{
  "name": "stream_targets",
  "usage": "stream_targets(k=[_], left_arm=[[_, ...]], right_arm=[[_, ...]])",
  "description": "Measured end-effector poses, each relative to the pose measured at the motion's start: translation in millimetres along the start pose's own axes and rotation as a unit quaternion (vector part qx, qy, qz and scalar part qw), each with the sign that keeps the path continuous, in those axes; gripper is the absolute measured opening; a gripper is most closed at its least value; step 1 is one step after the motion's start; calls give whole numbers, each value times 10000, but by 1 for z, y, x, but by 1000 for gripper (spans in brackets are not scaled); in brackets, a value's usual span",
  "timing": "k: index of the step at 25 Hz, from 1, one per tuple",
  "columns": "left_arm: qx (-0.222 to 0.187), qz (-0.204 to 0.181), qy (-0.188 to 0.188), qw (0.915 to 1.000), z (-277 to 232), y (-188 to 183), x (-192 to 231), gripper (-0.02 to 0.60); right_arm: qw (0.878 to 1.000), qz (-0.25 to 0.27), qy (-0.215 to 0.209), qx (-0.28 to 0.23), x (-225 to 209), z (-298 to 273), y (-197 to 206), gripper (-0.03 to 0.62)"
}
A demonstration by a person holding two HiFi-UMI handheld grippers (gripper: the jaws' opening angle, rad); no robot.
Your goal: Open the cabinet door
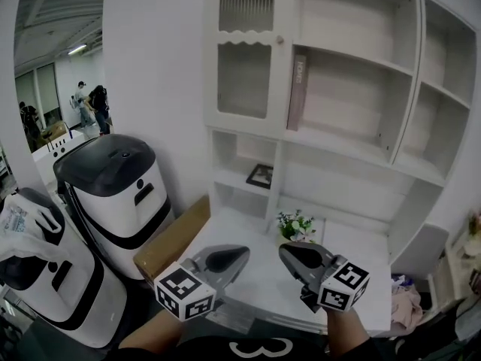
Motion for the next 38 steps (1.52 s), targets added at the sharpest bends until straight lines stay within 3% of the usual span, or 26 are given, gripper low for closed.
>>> stream_targets(k=[8,18,30,33,38], left_arm=[[-291,-569,59,9979,-16,-27,29,5],[-804,-1092,14,9908,-64,-88,97,5],[-1518,-2528,-107,9555,-143,-208,166,13],[-1657,-2805,-78,9454,-164,-233,170,86],[-1908,-3170,-255,9287,-184,-282,191,146]], right_arm=[[9983,543,10,-197,-21,-13,-32,3],[9949,758,458,-492,-71,-38,-75,3],[9857,984,1142,-754,-125,-48,-128,3],[9842,993,1358,-547,-135,-40,-130,3],[9809,972,1647,-355,-153,-42,-128,3]])
Point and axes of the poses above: the fingertips, and each gripper's own axes: z backward along the fingers, x to its left, y out of its underside, the point moved 3 cm from there along z, backward along the fingers, and after that the axes turned 2 degrees about x, right-handed, at the moved point
